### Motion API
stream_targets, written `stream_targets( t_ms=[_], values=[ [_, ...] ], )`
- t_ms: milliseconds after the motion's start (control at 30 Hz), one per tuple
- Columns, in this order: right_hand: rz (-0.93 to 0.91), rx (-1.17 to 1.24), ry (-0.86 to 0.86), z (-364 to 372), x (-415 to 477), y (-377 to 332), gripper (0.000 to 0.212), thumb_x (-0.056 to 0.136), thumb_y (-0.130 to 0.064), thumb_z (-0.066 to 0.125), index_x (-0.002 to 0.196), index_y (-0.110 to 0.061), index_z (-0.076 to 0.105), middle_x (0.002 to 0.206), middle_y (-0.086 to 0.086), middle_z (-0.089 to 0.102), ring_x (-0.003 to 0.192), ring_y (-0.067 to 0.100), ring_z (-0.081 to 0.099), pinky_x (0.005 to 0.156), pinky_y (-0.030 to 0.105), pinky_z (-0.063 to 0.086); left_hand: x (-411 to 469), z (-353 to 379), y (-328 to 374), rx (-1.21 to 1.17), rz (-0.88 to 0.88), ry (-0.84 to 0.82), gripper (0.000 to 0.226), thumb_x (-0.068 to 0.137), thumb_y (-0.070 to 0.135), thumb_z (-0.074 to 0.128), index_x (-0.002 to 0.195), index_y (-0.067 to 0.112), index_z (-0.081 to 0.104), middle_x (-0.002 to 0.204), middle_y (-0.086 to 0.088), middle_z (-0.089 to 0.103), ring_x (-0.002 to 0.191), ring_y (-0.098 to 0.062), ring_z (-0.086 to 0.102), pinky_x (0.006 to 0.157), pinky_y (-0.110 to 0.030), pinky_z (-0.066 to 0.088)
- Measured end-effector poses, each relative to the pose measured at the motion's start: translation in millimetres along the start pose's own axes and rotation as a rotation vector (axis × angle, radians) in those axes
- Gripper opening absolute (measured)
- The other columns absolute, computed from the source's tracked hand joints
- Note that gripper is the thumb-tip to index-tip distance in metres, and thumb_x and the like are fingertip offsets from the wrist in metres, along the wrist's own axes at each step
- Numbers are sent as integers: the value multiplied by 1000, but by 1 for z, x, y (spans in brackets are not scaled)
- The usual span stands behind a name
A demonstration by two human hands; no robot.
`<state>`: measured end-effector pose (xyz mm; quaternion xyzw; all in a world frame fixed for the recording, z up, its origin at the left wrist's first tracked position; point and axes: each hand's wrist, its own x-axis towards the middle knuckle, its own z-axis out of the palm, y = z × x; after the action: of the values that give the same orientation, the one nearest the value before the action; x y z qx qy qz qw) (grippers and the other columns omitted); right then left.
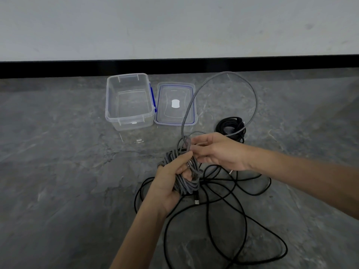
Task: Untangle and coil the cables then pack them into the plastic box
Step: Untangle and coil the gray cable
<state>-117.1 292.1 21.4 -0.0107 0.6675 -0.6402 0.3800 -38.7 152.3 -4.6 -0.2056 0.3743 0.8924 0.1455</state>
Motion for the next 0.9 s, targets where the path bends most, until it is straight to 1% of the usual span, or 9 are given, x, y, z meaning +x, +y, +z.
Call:
stream_targets(
  t_ms=[100, 200, 333, 467, 533, 633, 700, 800, 900],
  values=[
    [-57, -150, 89, 4, 2, 0, 13, 90, -1, 61, 88, -14, 62, 84, 3, 63, 76, 10, 58, 71, 20, 49, -2, 7, -2, -81, -19, -7, 20, 74, 16, 65, 55, 16, 58, 41, 10, 28, 38, -4, 30, 44, -16, 34],
    [-151, -370, 177, 8, 6, 4, 17, 92, 0, 60, 80, -13, 62, 72, -4, 62, 64, 1, 56, 64, 16, 46, -3, 9, 1, -194, -14, 30, 20, 74, 12, 62, 57, 15, 52, 40, 10, 28, 35, -3, 30, 41, -14, 34],
    [-74, -314, 143, 6, 8, 8, 6, 94, -7, 60, 97, -4, 63, 77, 3, 63, 57, 11, 51, 55, 22, 45, -5, 8, 4, -275, -25, 48, 21, 77, 10, 61, 59, 14, 51, 40, 10, 29, 34, -3, 30, 39, -13, 33],
    [53, -164, 84, 3, 5, 2, 22, 101, -20, 47, 104, -5, 63, 79, 4, 66, 65, 14, 58, 64, 23, 49, -3, 7, 1, -304, -30, 111, 36, 86, 9, 59, 53, 17, 47, 41, 10, 28, 34, -3, 29, 38, -14, 32],
    [69, -262, 82, 2, 2, 2, 28, 103, -27, 42, 107, -10, 64, 88, 3, 69, 80, 15, 64, 75, 25, 51, -1, 3, 0, -323, -24, 120, 28, 78, 11, 64, 56, 17, 47, 42, 10, 29, 35, -3, 30, 39, -14, 34],
    [66, -527, 119, 5, -3, 7, 26, 103, -31, 40, 102, -16, 62, 94, 2, 66, 86, 14, 63, 85, 30, 47, 0, 2, 1, -250, 34, 133, 16, 70, 18, 70, 77, 12, 57, 42, 10, 30, 36, -3, 31, 40, -15, 36],
    [-23, -664, 137, 11, -6, 11, 25, 102, -29, 42, 88, -15, 58, 86, 5, 64, 77, 16, 65, 85, 39, 52, 0, 2, 0, -162, 80, 146, 30, 65, 24, 72, 87, 6, 63, 41, 9, 35, 36, -3, 35, 42, -16, 39],
    [-160, -777, 86, 24, -9, 13, 30, 99, -27, 45, 81, -5, 56, 81, 12, 66, 71, 23, 66, 79, 49, 54, 0, 1, -2, -39, 128, 116, 40, 56, 30, 80, 82, 5, 62, 47, 0, 45, 42, -10, 43, 56, -27, 47],
    [-271, -926, 68, 33, -9, 12, 31, 94, -25, 44, 81, -1, 61, 78, 13, 67, 70, 24, 63, 72, 46, 52, 1, -6, -2, 58, 140, 105, 46, 52, 30, 82, 82, 1, 64, 54, -6, 49, 49, -16, 49, 60, -31, 52]
  ],
)
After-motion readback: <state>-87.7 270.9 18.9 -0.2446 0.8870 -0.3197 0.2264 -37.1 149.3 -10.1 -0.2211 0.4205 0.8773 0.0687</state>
